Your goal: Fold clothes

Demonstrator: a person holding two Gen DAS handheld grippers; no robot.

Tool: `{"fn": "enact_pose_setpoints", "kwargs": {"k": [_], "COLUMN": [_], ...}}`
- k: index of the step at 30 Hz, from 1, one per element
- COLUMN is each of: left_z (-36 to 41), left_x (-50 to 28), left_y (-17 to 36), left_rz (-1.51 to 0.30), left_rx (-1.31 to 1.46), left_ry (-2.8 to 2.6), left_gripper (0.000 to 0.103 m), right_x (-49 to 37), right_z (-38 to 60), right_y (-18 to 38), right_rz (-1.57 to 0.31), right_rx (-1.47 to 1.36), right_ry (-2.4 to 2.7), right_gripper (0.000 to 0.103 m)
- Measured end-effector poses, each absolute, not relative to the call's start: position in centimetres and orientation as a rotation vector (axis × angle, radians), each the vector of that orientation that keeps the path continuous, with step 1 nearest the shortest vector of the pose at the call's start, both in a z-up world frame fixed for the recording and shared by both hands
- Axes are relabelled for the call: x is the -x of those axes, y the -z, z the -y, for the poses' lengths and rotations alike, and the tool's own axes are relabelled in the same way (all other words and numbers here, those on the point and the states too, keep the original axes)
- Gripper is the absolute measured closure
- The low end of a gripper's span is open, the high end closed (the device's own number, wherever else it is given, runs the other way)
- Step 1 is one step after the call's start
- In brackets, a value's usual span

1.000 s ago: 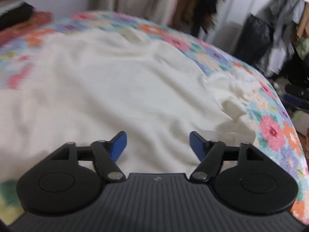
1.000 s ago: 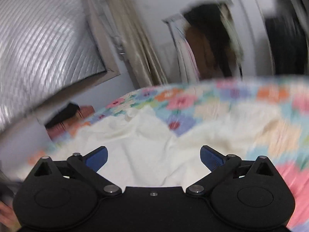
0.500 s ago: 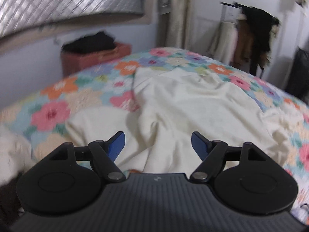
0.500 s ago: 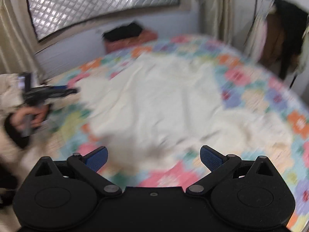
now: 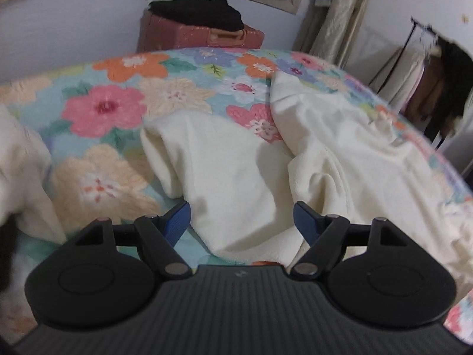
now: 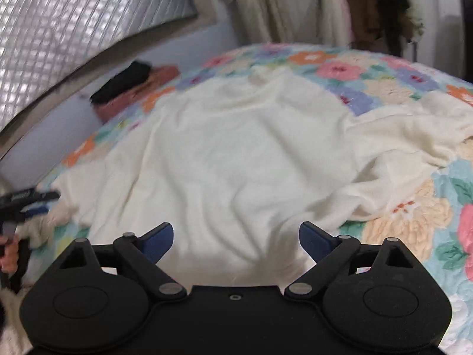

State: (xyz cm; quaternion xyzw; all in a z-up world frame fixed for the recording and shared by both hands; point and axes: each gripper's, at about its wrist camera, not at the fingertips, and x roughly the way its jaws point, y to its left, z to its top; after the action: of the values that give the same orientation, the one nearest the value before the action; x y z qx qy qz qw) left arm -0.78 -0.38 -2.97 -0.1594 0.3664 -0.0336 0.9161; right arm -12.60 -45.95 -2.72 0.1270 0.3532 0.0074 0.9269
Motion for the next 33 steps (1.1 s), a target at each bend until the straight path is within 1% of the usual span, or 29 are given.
{"fn": "enact_pose_setpoints", "kwargs": {"k": [2, 5, 8, 10, 12, 14, 16, 17, 18, 19, 20, 23, 24, 25, 27, 28, 29, 30, 31, 33], "left_z": [-0.1, -0.1, -1.0, -2.2, -3.0, -2.9, -2.1, -1.6, -1.0, -0.3, 0.2, 0.2, -0.2, -1.0, -3.1, -5.0, -7.5, -9.1, -10.5, -11.3], "left_x": [-0.3, -2.5, -5.0, -6.0, -6.7, -7.5, -8.2, -8.6, -9.0, -9.3, -9.7, -9.0, -8.6, -8.0, -6.8, -6.0, -4.9, -4.2, -3.5, -3.7], "left_y": [4.2, 5.0, 6.3, 7.4, 8.6, 9.7, 10.3, 10.4, 10.3, 10.1, 9.8, 7.9, 6.8, 5.5, 3.2, 2.3, 1.5, 1.2, 1.1, 2.0], "left_rz": [-0.781, -0.838, -0.879, -0.889, -0.906, -0.921, -0.896, -0.881, -0.871, -0.869, -0.865, -0.795, -0.745, -0.683, -0.567, -0.522, -0.479, -0.462, -0.451, -0.484], "left_rx": [0.339, 0.273, 0.233, 0.337, 0.461, 0.508, 0.478, 0.447, 0.405, 0.341, 0.286, 0.286, 0.254, 0.209, 0.156, 0.194, 0.268, 0.312, 0.347, 0.329], "left_ry": [0.045, -0.075, -0.142, -0.101, -0.041, 0.006, 0.01, 0.013, 0.009, -0.014, -0.03, -0.054, -0.101, -0.176, -0.323, -0.381, -0.43, -0.466, -0.498, -0.533], "left_gripper": [0.027, 0.027, 0.027, 0.027, 0.022, 0.012, 0.01, 0.014, 0.025, 0.063, 0.076, 0.085, 0.087, 0.096, 0.098, 0.098, 0.098, 0.097, 0.098, 0.098], "right_x": [12.8, 12.6, 12.0, 11.2, 10.7, 10.4, 10.0, 9.7, 9.5, 9.3, 9.1, 9.2, 9.0, 8.8, 8.6, 8.5, 8.4, 8.4, 8.3, 8.3], "right_z": [46.1, 46.2, 46.3, 46.3, 46.3, 46.6, 46.8, 47.0, 47.1, 47.2, 47.3, 47.8, 47.9, 48.1, 48.5, 48.7, 48.7, 48.6, 48.6, 48.5], "right_y": [3.1, 4.0, 5.7, 7.0, 8.3, 9.2, 10.1, 10.7, 11.3, 12.0, 12.6, 13.7, 13.8, 13.8, 13.5, 13.3, 13.1, 12.9, 12.7, 12.6], "right_rz": [-0.709, -0.704, -0.732, -0.756, -0.777, -0.794, -0.803, -0.807, -0.809, -0.808, -0.801, -0.749, -0.748, -0.743, -0.732, -0.729, -0.726, -0.728, -0.737, -0.758], "right_rx": [-0.207, -0.162, -0.151, -0.122, -0.103, -0.111, -0.135, -0.153, -0.166, -0.172, -0.173, -0.208, -0.207, -0.211, -0.253, -0.277, -0.291, -0.293, -0.287, -0.282], "right_ry": [0.027, 0.03, 0.017, 0.026, 0.057, 0.063, 0.052, 0.036, 0.023, 0.019, 0.016, -0.047, -0.064, -0.074, -0.074, -0.073, -0.072, -0.063, -0.049, -0.035], "right_gripper": [0.007, 0.007, 0.007, 0.007, 0.007, 0.007, 0.007, 0.007, 0.007, 0.007, 0.007, 0.006, 0.006, 0.006, 0.007, 0.009, 0.014, 0.023, 0.029, 0.054]}}
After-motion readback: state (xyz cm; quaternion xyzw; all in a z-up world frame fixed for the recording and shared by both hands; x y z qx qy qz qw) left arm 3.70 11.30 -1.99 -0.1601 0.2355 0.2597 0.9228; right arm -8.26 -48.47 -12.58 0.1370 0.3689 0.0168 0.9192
